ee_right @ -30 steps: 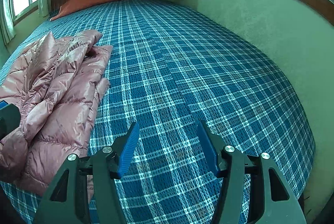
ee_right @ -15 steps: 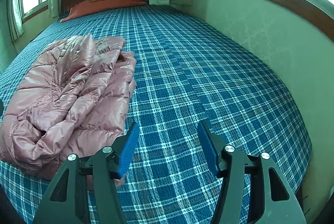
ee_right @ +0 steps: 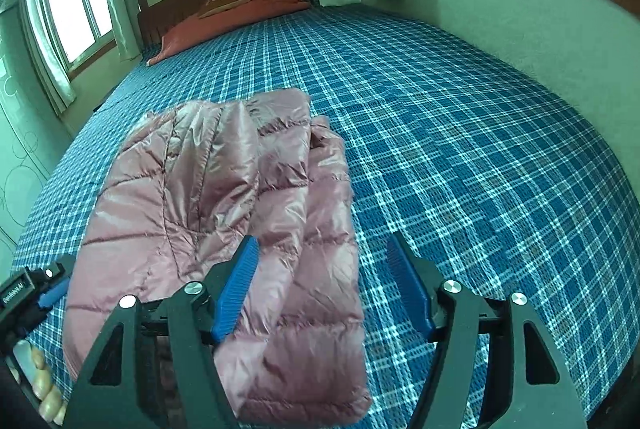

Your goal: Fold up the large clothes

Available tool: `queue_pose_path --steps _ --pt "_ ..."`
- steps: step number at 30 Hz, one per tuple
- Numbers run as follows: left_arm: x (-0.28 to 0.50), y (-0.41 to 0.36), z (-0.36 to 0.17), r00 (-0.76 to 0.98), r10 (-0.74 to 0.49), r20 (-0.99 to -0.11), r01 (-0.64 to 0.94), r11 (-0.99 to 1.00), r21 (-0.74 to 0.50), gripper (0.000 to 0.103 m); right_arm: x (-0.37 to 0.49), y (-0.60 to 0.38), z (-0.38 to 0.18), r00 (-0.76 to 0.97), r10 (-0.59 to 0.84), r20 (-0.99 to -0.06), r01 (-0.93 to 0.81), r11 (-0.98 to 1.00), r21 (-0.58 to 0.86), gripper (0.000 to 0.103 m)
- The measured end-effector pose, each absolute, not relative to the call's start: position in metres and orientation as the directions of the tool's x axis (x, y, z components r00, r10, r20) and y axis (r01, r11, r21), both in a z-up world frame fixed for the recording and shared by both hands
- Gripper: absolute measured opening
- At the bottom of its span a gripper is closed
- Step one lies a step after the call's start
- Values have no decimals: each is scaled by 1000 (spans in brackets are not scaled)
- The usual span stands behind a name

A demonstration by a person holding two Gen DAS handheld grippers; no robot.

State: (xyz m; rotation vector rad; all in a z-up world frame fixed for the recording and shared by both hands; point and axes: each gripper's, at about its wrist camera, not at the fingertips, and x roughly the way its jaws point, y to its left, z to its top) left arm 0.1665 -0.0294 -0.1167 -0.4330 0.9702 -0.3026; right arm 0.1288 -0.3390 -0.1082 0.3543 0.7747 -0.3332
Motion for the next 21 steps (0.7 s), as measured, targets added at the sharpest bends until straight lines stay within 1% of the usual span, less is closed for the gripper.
queue_pose_path --steps 4,6,11,12,13,14,15,18,21 --pt "190 -23 -137 484 -533 -694 -18 787 -617 67 158 -347 -118 686 -47 -726 395 862 317 70" --pt "198 -23 -145 460 -572 -679 -41 750 -660 68 172 -349 -126 670 -26 -742 403 853 333 71" --pt "205 -33 -150 428 -606 -671 -36 730 -683 69 197 -356 -141 665 78 -743 360 838 410 71" --pt "205 -36 -149 426 -608 -670 -27 731 -681 69 201 -356 -144 661 106 -743 343 838 424 48" --pt "205 -38 -148 425 -610 -669 -22 732 -681 69 203 -358 -146 658 138 -741 327 834 445 30" --pt "205 -39 -147 425 -613 -666 -23 728 -685 69 204 -362 -147 661 157 -734 322 824 467 26" --pt "206 -39 -145 425 -618 -662 -26 722 -691 69 202 -366 -147 668 161 -726 321 818 477 19" --pt "205 -43 -140 429 -622 -655 -6 724 -690 69 190 -380 -147 690 124 -713 349 807 477 13" --pt "203 -60 -140 408 -626 -665 46 741 -670 70 180 -396 -159 681 106 -724 381 794 474 12"
